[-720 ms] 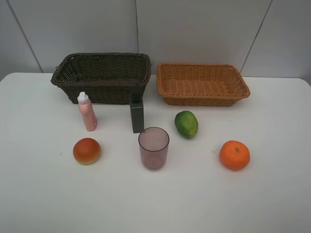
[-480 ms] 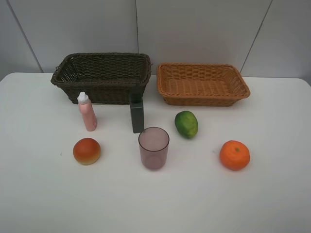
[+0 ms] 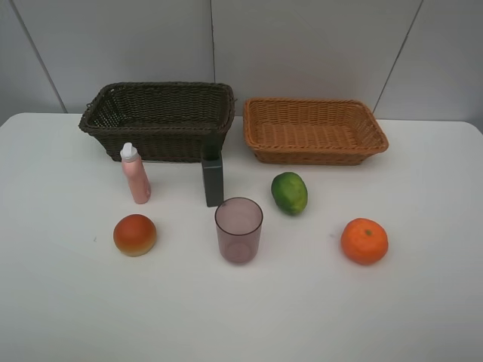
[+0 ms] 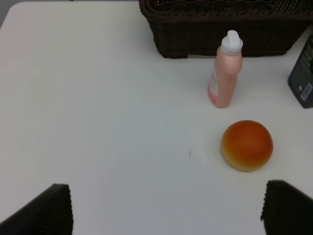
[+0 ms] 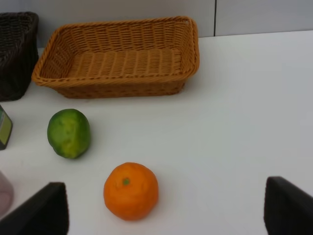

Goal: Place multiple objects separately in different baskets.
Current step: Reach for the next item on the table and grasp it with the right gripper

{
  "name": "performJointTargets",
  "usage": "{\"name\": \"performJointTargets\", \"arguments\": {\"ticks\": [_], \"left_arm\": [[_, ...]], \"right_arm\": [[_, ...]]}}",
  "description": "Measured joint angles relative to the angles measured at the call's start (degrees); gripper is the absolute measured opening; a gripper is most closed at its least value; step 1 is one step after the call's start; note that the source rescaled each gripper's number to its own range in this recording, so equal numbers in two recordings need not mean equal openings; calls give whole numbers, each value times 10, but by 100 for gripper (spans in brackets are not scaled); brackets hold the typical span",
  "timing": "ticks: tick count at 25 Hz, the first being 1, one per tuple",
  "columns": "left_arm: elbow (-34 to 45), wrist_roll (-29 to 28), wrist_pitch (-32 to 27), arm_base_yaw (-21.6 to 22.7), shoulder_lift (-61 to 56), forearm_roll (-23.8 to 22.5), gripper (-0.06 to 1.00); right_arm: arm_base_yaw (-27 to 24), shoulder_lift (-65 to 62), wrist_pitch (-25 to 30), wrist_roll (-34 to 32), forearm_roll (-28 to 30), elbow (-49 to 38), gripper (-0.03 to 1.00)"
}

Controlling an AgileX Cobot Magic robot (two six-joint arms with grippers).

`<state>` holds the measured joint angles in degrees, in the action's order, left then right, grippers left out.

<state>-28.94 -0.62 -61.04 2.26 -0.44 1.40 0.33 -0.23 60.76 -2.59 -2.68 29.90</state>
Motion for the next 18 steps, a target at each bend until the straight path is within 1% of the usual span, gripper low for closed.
{"name": "performJointTargets", "arguments": {"ticks": [18], "left_arm": [[0,0,0,0,0,0,100]], "right_arm": [[0,0,0,0,0,0,77]]}}
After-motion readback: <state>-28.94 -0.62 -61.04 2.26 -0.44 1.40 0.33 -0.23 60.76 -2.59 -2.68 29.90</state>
